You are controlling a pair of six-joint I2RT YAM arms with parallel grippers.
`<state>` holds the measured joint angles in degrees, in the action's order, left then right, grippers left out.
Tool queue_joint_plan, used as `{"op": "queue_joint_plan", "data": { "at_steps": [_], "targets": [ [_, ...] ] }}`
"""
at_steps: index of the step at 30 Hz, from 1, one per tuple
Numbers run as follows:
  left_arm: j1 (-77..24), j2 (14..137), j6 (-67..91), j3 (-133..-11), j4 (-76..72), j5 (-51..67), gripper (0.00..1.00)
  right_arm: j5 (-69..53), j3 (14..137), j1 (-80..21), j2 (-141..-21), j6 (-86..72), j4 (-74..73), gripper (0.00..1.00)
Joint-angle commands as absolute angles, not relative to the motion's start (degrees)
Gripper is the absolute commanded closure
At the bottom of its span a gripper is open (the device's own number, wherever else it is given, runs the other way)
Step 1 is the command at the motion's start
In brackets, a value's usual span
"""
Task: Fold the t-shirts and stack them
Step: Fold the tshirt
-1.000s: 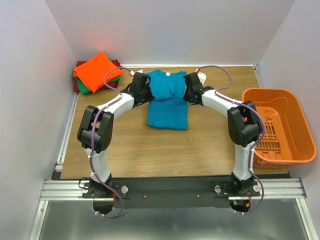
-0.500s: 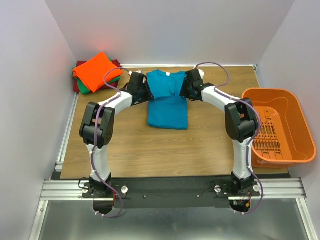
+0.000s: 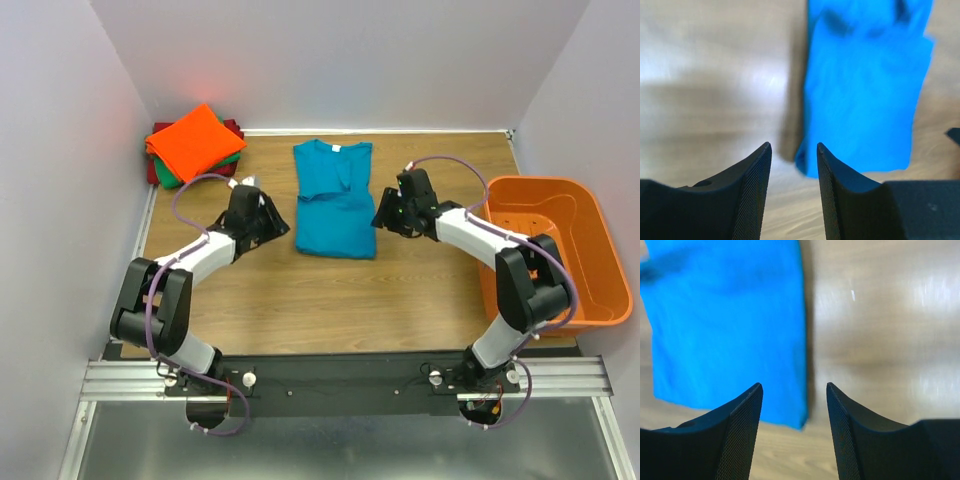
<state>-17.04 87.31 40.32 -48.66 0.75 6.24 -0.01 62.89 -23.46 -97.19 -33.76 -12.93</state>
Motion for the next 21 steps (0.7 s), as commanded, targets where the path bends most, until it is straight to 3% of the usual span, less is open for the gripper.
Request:
{"op": "queue_joint_plan", "data": {
  "at_steps": [1,9,10,16,21],
  "targets": [
    [-18.9,85.1,41.8,-42.1,-8.3,9.0,0.51,-5.7,55.6,-23.9,-93.2,-34.5,-9.3,0.4],
    [-20.0,86.2,41.7,-35.9,-20.4,12.9,0.48,-8.1,50.3,-26.6,-94.7,-37.2,-4.1,0.42],
    [-20.0,86.6,41.5,-35.9,-21.0,12.9,0.48,-8.0,50.1,-26.9,-95.1,-37.9,-3.9,0.48],
    [-20.5,88.2,40.3,-35.1,-23.9,14.1,0.53,-7.7,48.6,-27.3,-95.5,-39.4,-3.1,0.57],
    [-21.4,89.6,39.3,-34.7,-24.0,14.3,0.55,-7.6,47.7,-27.3,-95.5,-40.2,-2.9,0.57]
  ]
}}
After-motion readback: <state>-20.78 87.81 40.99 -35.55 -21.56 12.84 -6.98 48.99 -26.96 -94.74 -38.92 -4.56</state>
